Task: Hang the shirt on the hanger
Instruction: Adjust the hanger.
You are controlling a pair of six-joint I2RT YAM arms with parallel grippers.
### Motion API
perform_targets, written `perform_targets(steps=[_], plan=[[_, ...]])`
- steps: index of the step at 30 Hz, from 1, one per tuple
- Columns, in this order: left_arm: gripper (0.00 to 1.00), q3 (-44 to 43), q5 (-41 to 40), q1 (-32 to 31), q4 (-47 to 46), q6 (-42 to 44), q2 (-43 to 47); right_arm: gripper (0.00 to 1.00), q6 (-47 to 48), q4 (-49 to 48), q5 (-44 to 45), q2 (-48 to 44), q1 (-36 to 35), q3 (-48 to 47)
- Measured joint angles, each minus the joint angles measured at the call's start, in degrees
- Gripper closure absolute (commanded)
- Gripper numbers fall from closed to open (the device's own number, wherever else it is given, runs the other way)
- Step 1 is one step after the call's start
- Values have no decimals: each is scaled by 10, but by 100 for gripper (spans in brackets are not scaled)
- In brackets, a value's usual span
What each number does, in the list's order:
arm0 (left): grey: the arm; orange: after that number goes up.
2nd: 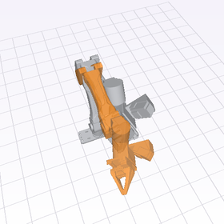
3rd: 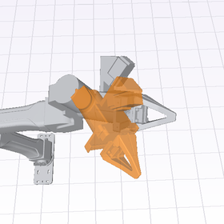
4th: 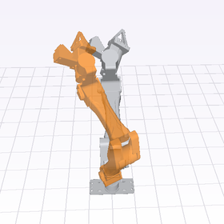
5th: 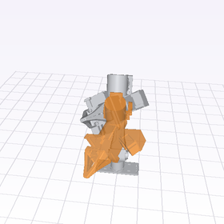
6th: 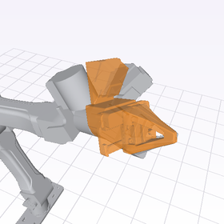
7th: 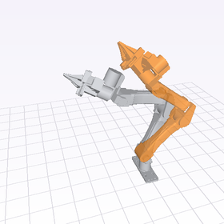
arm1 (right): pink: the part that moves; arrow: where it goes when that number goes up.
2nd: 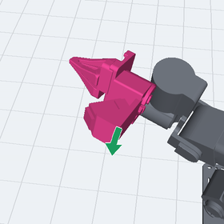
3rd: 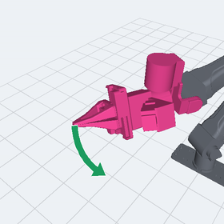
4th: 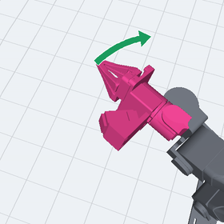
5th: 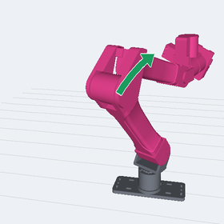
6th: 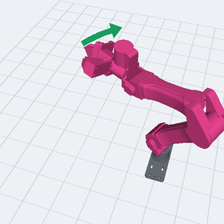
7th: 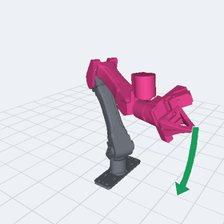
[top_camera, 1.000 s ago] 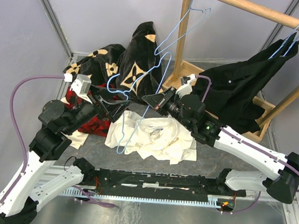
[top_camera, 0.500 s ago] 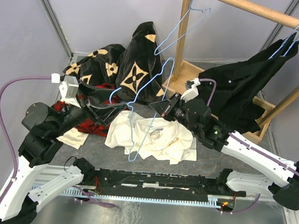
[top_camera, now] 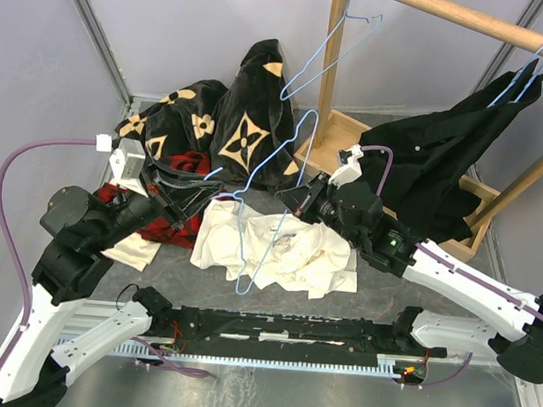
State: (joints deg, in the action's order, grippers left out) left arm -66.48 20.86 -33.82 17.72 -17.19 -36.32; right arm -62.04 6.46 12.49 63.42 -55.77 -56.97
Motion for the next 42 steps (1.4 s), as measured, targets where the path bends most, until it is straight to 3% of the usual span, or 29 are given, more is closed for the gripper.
perform_targets(steps=[3,6,9,12,26,36,42], plan=[[97,0,-9,0,5,-2,-1,71,5,0,1,0,0,0],[97,-2,-18,0,15,-1,-7,52,11,6,-1,0,0,0],[97,-8,-34,0,28,-6,-20,41,27,26,3,-1,0,0],[97,-11,-68,0,45,-12,-33,35,56,64,15,-6,0,-5],[97,-18,-210,0,101,-35,-58,30,170,185,52,-32,-7,-69],[97,-18,-256,0,101,-43,-57,30,203,76,50,77,-132,-110],[97,-18,-259,0,100,-51,-59,31,223,-14,59,121,-149,-110]])
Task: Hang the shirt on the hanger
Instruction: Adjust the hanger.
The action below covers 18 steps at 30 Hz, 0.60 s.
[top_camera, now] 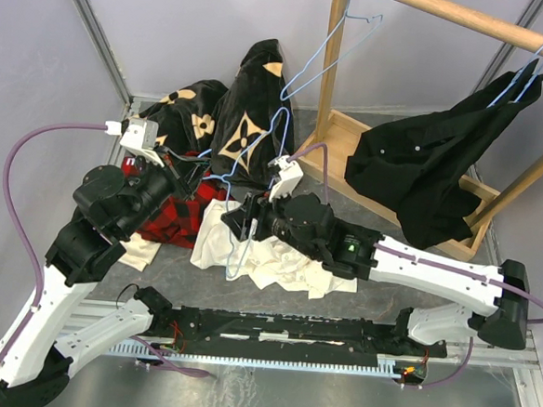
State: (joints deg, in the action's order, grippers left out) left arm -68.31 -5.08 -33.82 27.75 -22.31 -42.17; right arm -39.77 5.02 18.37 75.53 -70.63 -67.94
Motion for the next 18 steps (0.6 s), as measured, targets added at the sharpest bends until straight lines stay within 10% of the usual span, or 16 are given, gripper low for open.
perform_targets(steps=[8,13,18], plan=[[97,0,0,0,-3,-9,-2,36,52,-81,0,54,-2,0],[96,0,-2,0,-4,-18,-1,73,76,-87,8,82,-2,0],[67,1,-2,0,-5,-23,6,100,83,-85,10,87,-2,0]])
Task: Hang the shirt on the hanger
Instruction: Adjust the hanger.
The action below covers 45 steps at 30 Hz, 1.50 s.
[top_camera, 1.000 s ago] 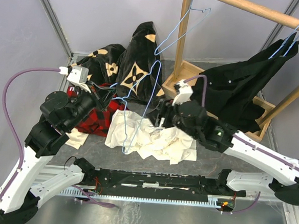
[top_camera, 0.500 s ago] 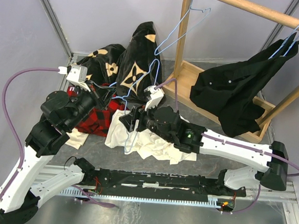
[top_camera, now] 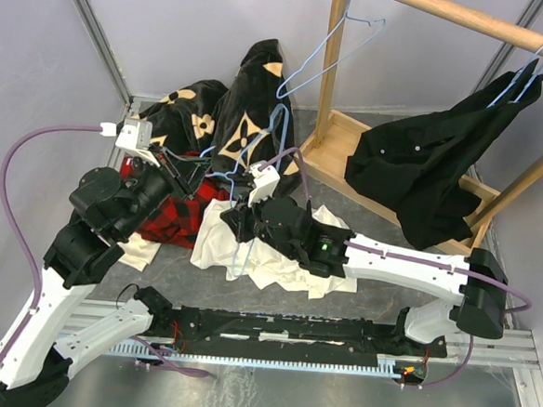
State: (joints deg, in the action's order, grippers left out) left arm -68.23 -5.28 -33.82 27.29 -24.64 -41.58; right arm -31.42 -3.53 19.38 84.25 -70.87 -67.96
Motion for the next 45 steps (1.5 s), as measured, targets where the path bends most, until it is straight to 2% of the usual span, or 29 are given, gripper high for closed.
perform_targets(steps=[2,3,5,9,10,15,21,23,24,25,26,29,32,36,39,45], plan=[[49,2,5,0,-6,-2,5,100,-1,11,2,-3,-1,0],[36,3,9,0,-11,-4,9,100,-2,16,3,-5,-1,0],[21,10,13,0,-21,-5,20,100,-5,32,5,-15,0,1],[2,22,21,0,-33,-6,49,100,-24,73,8,-60,4,9],[0,23,25,0,-36,-5,56,100,-32,83,8,-73,6,12],[1,29,60,0,-46,13,81,100,-86,123,-22,-162,35,52],[0,51,99,0,-47,57,103,100,-136,183,-124,-256,92,87],[8,58,104,0,-47,74,103,100,-139,202,-161,-273,99,85],[8,60,103,0,-47,85,101,100,-139,217,-184,-278,103,80],[2,62,103,0,-47,96,96,100,-139,225,-200,-280,106,75],[0,63,103,0,-50,110,90,100,-138,233,-221,-281,108,68],[1,81,104,0,-83,157,73,100,-136,248,-277,-280,111,50],[1,140,111,0,-142,215,72,100,-130,250,-334,-274,111,35],[10,207,154,0,-215,299,79,100,-117,250,-396,-257,111,25],[12,247,205,0,-275,375,83,100,-108,250,-436,-245,111,25],[18,245,295,0,-342,472,54,100,-86,253,-509,-219,111,17]])
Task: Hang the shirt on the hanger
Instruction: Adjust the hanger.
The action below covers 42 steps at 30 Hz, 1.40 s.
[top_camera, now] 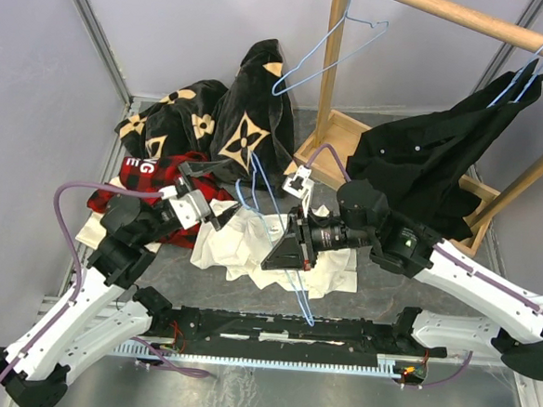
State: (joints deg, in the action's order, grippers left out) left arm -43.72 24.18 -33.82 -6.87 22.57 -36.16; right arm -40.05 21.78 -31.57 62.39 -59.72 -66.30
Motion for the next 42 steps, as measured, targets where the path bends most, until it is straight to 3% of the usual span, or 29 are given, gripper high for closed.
perform_targets(steps=[11,20,24,30,32,37,42], plan=[[31,-4,137,0,-1,77,-28,99,13,-1,-59,11,0,-24],[71,-21,150,0,3,97,-49,94,10,-5,-75,16,0,-24],[96,-27,150,0,19,122,-56,85,7,-9,-75,16,2,-26],[97,-27,148,0,50,152,-55,53,24,10,-71,15,3,-59],[97,-27,147,0,52,151,-54,47,51,49,-53,15,3,-81],[97,-30,131,0,64,153,-49,41,128,175,64,14,2,-147],[97,-33,111,0,90,170,-49,45,191,250,189,9,2,-185]])
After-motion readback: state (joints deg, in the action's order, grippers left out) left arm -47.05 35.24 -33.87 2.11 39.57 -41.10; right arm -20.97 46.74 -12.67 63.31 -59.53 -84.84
